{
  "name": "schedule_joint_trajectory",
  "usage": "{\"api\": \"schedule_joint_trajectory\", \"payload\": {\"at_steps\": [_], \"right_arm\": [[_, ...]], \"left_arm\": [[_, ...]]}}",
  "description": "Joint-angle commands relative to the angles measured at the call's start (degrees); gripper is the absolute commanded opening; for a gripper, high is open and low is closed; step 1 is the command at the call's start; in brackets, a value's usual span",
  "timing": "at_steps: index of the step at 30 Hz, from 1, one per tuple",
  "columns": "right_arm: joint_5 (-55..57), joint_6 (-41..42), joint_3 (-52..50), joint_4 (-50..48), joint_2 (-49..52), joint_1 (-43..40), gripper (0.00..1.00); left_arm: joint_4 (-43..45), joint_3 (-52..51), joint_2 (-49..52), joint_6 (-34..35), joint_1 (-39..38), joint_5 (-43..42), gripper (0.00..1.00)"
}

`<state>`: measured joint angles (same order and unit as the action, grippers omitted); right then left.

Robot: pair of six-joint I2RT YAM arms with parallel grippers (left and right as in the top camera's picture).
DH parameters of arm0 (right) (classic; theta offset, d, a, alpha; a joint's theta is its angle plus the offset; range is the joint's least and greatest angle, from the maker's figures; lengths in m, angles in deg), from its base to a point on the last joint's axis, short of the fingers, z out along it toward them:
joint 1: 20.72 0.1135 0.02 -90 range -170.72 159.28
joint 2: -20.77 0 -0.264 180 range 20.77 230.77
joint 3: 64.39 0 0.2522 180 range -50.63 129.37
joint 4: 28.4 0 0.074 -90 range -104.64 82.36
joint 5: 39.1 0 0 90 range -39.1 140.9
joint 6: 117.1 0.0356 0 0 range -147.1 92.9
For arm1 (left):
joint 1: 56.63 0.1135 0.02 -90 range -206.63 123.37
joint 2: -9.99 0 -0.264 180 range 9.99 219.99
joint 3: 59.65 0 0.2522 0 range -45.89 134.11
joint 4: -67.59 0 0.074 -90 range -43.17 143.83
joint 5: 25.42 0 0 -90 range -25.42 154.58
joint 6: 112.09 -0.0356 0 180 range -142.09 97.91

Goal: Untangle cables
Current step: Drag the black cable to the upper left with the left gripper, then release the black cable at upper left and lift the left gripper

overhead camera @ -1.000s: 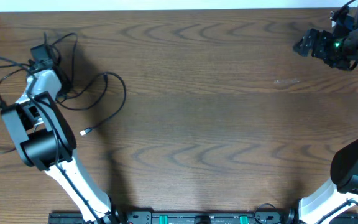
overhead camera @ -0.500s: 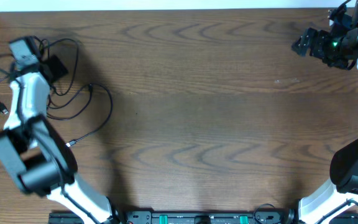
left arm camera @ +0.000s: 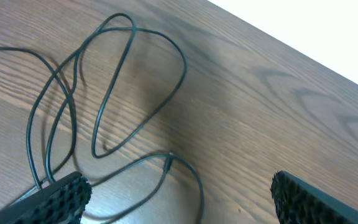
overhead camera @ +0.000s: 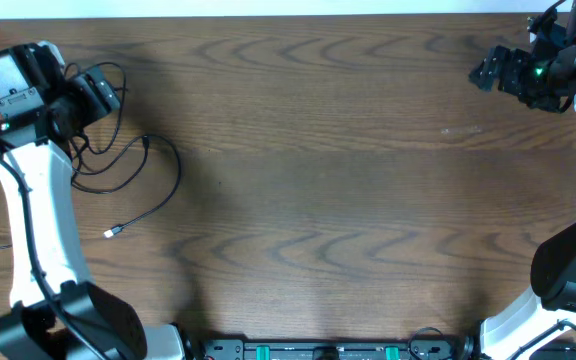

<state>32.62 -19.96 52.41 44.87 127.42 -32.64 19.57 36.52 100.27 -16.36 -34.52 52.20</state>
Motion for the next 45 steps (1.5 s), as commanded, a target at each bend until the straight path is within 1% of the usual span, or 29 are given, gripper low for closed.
{"api": "schedule_joint_trajectory", "payload": {"at_steps": [1,5,41,45], "right_arm": [[0.15,-0.57,1.09,0.13,-1.31,0.35,0.99],[0.17,-0.57,1.09,0.11,-1.31,0.35,0.99],[0.17,-0.57,1.09,0.11,-1.31,0.35,0.99],[0.17,-0.57,1.09,0.11,-1.31,0.31,0.99]], "left_arm": [[-2.56,0.42,-0.87,-0.94,-0.07,-1.11,0.94],[-4.68,0.33,-0.81,-0.94,-0.07,-1.11,0.94],[-4.74,0.31,-0.81,-0.94,-0.02,-1.11,0.94],[-4.76,0.28,-1.99,-0.94,-0.09,-1.09,0.94]]}}
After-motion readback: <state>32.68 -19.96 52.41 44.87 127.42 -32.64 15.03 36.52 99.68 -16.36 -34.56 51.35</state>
